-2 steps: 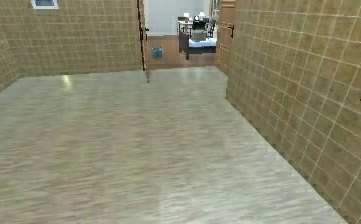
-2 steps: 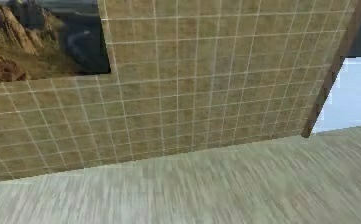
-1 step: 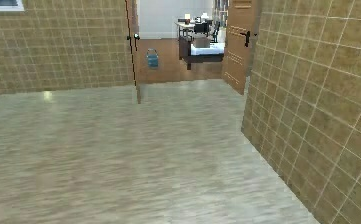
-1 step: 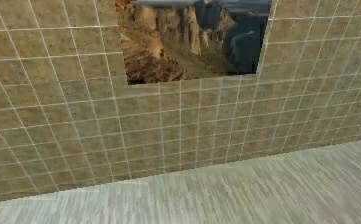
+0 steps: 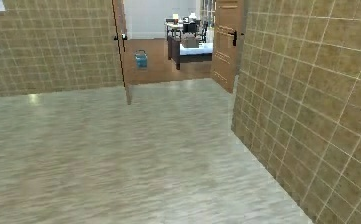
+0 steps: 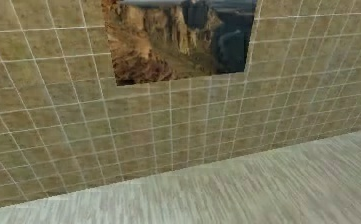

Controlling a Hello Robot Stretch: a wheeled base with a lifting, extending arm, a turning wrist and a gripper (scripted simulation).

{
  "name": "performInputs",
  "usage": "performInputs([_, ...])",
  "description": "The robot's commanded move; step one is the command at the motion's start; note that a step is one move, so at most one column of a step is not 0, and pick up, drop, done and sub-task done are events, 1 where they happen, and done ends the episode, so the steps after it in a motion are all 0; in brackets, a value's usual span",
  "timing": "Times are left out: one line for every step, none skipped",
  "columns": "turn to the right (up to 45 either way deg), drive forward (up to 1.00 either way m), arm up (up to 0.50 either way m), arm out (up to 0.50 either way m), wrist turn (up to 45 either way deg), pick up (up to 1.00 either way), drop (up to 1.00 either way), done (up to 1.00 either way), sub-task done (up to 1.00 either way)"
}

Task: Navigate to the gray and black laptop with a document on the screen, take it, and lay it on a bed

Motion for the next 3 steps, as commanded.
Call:
performInputs([0.0,1.0,0.0,0.0,0.0,0.0,0.0,0.0,0.0])
performInputs([0.0,1.0,0.0,0.0,0.0,0.0,0.0,0.0,0.0])
performInputs([3.0,0.0,0.0,0.0,0.0,0.0,0.0,0.0,0.0])
